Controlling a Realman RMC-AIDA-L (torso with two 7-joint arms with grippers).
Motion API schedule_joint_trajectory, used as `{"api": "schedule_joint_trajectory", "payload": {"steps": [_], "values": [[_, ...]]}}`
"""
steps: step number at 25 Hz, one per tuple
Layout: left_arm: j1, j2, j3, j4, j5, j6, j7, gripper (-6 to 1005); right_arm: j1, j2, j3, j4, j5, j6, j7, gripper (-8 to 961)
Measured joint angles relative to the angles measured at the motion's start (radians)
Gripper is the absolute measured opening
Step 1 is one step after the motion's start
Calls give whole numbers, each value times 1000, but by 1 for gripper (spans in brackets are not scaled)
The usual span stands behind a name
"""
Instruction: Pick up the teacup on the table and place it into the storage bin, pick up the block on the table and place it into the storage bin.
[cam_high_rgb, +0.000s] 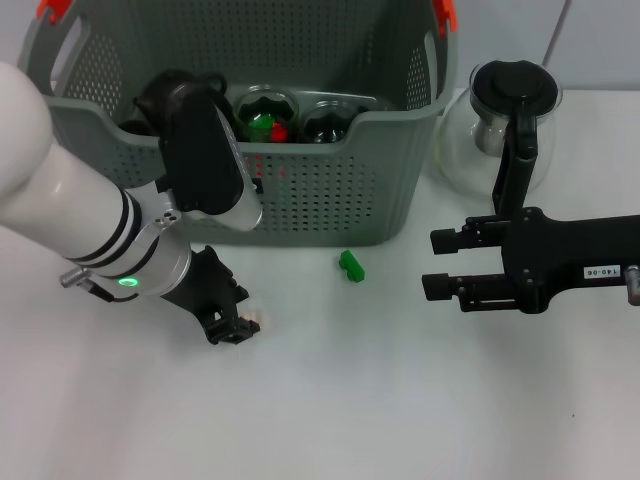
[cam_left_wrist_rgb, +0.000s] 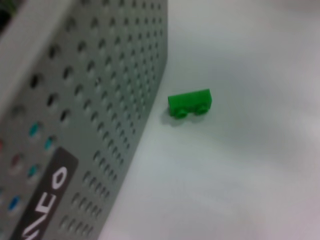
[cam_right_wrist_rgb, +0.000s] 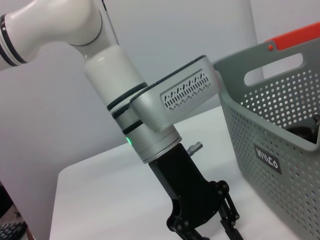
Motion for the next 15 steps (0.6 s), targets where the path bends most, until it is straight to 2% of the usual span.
{"api": "schedule_joint_trajectory", "payload": {"steps": [15], "values": [[-5,4,-18,-26,-9,36,-11,190,6,0,0,0,-1,4,0,676]]}}
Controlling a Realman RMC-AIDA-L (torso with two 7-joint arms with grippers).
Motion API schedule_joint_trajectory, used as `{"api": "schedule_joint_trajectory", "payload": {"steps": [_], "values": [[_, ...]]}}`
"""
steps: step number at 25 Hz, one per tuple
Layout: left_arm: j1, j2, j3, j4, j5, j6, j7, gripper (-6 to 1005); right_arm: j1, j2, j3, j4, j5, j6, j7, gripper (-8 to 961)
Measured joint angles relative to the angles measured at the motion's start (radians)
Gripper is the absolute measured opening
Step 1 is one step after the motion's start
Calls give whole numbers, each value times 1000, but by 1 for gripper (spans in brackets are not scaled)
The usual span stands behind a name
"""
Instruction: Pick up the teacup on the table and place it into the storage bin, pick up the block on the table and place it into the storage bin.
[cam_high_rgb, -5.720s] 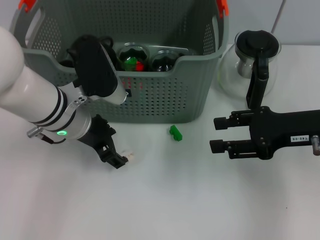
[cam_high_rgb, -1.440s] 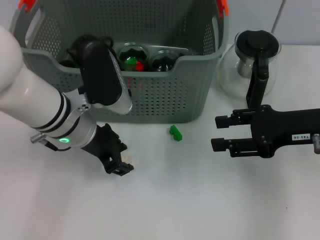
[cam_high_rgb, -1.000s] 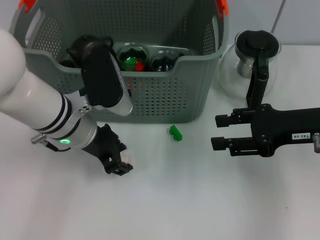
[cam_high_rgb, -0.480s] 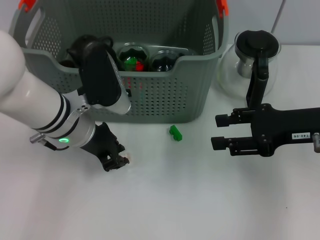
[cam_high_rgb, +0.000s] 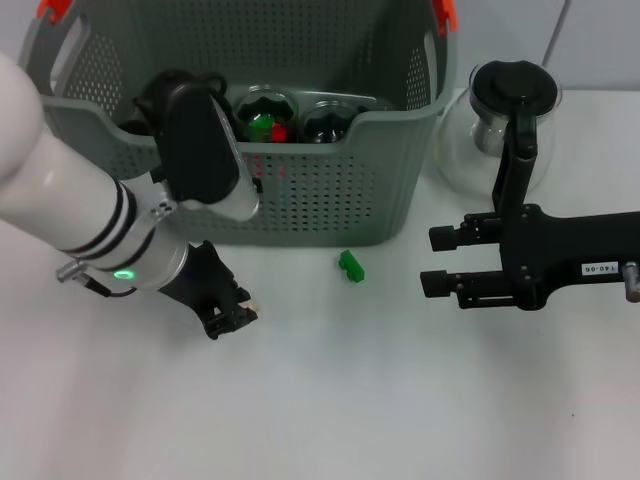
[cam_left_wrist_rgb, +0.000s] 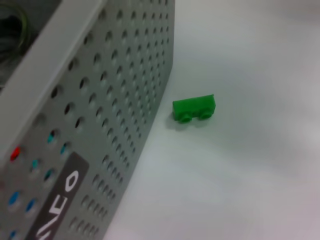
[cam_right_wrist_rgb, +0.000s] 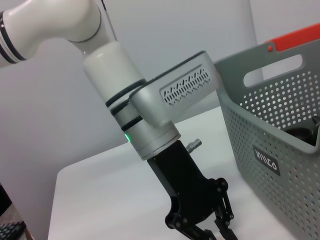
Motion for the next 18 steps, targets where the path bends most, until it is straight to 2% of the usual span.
{"api": "schedule_joint_trajectory", "payload": {"steps": [3,5,6,7,11,14,16,18], "values": [[-1,2,-77,-50,-64,109,40,190,0,0,0,0,0,-1,0,676],[-15,6,-209,-94,-138,230,101,191,0,-1,0,0,-1,-1,0,676],[-31,12,-302,-111,-186,312,140,191,0,-1,0,0,-1,-2,0,676],[-40,16,-345,-113,-208,346,152,191,0,-1,0,0,-1,-3,0,676],[-108,71,-615,-97,-405,547,209,191,-2,-1,0,0,0,-4,0,677],[-138,106,-715,-94,-545,558,189,191,-3,-2,0,0,0,-4,0,677],[-157,117,-731,-111,-565,500,157,192,-3,-2,0,0,0,-5,0,677],[-186,128,-703,-116,-535,364,105,192,-4,-1,0,0,0,-6,0,677]]}}
